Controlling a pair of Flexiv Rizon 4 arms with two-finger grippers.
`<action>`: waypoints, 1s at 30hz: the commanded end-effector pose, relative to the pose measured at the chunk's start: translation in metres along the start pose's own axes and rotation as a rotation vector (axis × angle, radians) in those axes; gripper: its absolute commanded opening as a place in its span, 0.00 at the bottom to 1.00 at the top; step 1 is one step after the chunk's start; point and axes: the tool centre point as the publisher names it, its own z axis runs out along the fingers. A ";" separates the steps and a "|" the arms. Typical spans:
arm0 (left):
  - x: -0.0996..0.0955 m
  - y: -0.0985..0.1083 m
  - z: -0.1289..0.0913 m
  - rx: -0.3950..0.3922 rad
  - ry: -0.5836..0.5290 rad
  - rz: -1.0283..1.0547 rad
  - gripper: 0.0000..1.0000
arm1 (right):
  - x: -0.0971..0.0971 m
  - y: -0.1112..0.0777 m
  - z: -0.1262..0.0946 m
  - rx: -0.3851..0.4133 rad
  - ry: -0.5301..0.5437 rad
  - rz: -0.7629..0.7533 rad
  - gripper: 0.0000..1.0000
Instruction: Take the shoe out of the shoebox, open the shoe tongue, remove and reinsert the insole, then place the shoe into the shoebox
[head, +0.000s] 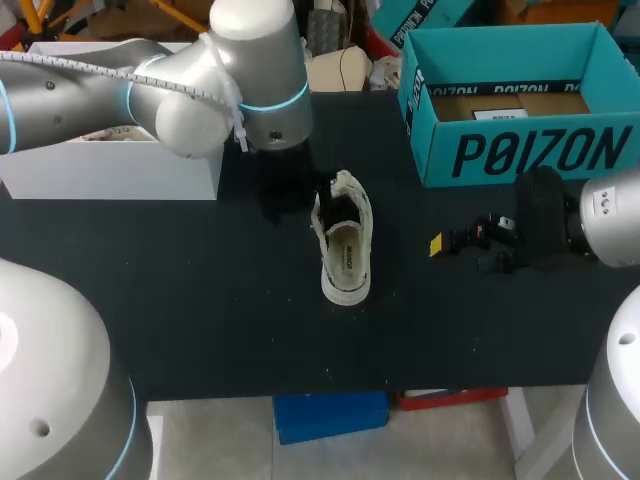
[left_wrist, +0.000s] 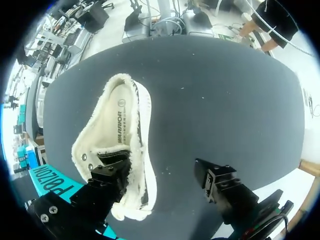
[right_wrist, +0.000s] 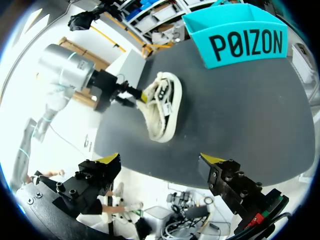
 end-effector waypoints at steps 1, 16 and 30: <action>-0.014 0.008 0.022 0.019 0.024 0.002 0.74 | 0.000 0.000 0.000 0.001 -0.001 0.000 1.00; -0.028 0.010 0.051 -0.035 0.076 0.063 0.00 | 0.000 0.000 0.000 0.001 -0.001 0.000 1.00; -0.038 0.016 -0.014 -0.031 0.017 0.151 0.00 | 0.000 0.000 0.000 0.001 -0.001 0.000 1.00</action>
